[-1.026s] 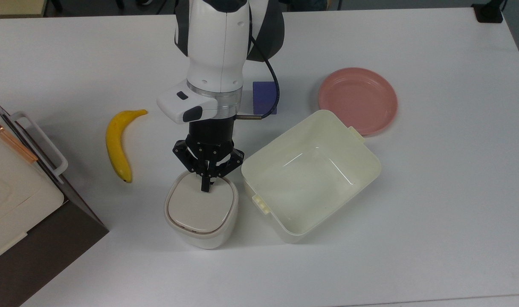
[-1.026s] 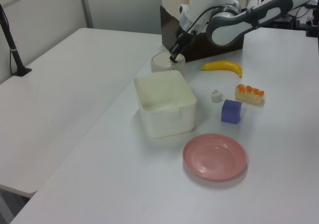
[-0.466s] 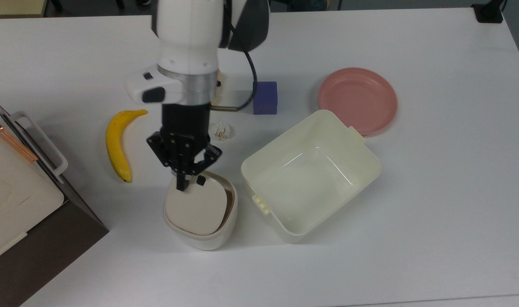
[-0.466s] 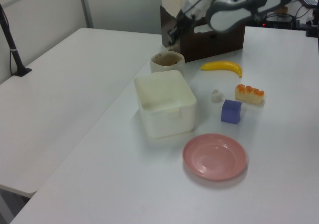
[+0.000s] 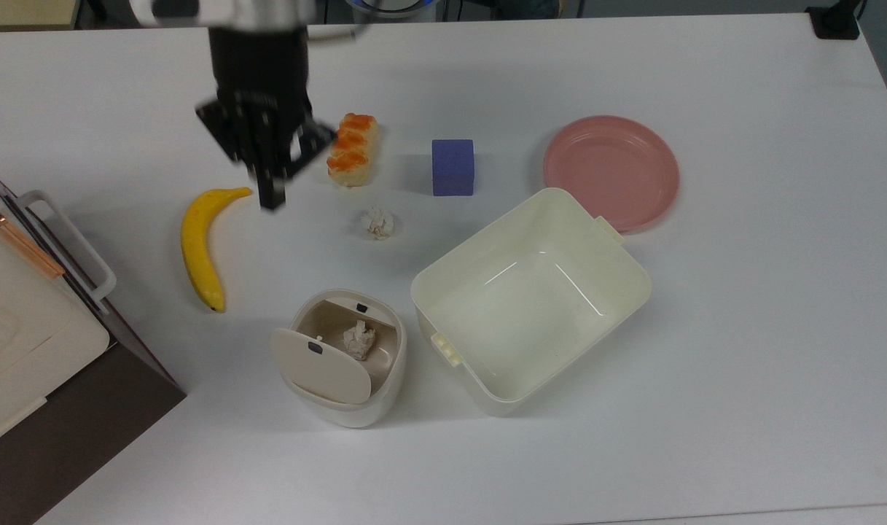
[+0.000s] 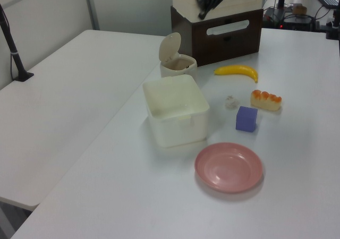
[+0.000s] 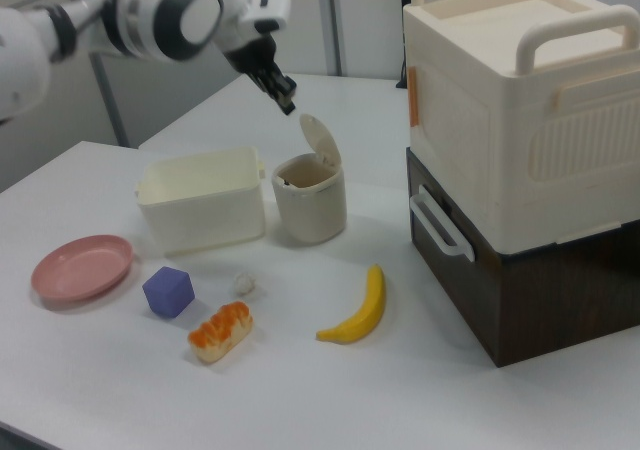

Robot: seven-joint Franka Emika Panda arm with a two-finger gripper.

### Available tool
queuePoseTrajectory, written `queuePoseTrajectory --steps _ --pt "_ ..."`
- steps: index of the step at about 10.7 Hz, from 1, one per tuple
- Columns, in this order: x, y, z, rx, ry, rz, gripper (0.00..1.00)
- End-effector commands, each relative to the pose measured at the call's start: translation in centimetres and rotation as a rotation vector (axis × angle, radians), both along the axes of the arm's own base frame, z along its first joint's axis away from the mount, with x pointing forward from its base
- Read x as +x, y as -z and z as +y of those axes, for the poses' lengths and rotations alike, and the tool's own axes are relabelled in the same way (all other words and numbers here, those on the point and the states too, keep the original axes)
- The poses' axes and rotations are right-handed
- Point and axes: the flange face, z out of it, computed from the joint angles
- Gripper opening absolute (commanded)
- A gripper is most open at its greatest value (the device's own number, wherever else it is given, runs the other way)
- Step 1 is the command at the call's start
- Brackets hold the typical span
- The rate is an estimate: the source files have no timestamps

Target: Open the trash can

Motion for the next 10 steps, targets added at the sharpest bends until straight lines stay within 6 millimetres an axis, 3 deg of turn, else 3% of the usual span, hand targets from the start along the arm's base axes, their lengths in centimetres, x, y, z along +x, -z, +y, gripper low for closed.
queuePoseTrajectory --steps 1,3,5,7,10 --pt "-6.8 -5.4 -1.6 0.043 -0.089 0.126 0.00" --pt "-10.1 -7.3 -1.8 0.056 -0.158 0.211 0.00" --pt "-12.0 -6.7 -0.8 0.048 -0.262 0.292 0.00" --pt "-12.1 -5.7 0.5 0.029 -0.361 0.329 0.00" --pt "-12.6 -4.2 0.6 0.019 -0.444 0.386 0.00"
